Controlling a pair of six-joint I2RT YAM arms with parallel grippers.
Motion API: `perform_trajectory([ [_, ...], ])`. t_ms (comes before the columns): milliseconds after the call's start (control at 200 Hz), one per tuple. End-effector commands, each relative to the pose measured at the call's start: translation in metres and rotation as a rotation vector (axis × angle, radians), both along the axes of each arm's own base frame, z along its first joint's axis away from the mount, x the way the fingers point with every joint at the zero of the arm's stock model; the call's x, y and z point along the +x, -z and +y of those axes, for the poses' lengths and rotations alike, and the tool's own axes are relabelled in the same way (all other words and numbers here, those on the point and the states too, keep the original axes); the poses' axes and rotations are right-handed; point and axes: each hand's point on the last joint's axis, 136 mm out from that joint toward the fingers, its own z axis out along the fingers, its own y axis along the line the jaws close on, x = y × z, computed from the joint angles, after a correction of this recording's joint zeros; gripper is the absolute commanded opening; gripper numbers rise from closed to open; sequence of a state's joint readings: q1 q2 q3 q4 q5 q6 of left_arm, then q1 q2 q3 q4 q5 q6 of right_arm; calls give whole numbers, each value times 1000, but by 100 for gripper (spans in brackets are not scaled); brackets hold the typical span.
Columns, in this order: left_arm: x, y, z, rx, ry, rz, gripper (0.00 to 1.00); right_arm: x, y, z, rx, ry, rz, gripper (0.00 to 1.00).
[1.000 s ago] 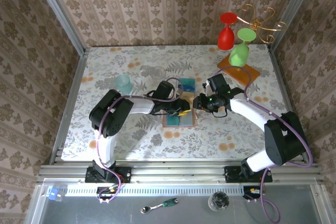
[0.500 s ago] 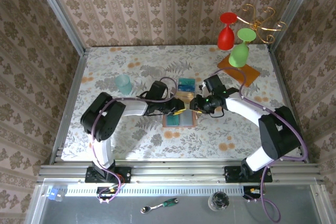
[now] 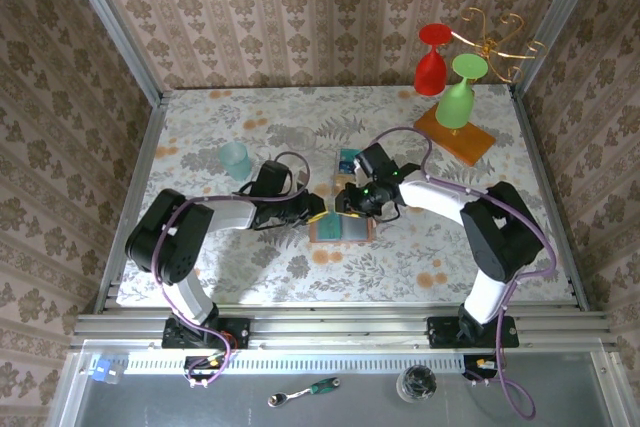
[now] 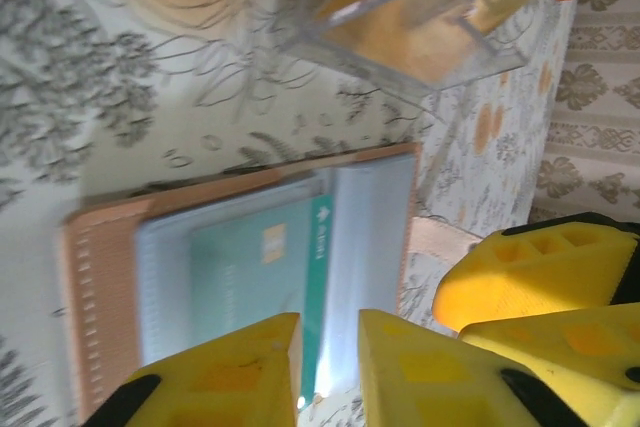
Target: Take the credit cards out of the card holder
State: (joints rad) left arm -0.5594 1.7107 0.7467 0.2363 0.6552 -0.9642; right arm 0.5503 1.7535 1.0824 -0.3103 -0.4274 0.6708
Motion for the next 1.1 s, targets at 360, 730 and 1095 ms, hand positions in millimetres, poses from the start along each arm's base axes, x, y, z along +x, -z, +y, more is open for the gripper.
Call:
perform_trajectory([
  [360,-10,31,23,139,49,4,5,-2,22,23,18,-7,61,25],
  [730,-15,44,27,164,49,30,3,-8,39,22,-15,-18,97,23],
  [1095,-11,39,27,162,41,9,2,-6,25,9,-83,-14,49,23],
])
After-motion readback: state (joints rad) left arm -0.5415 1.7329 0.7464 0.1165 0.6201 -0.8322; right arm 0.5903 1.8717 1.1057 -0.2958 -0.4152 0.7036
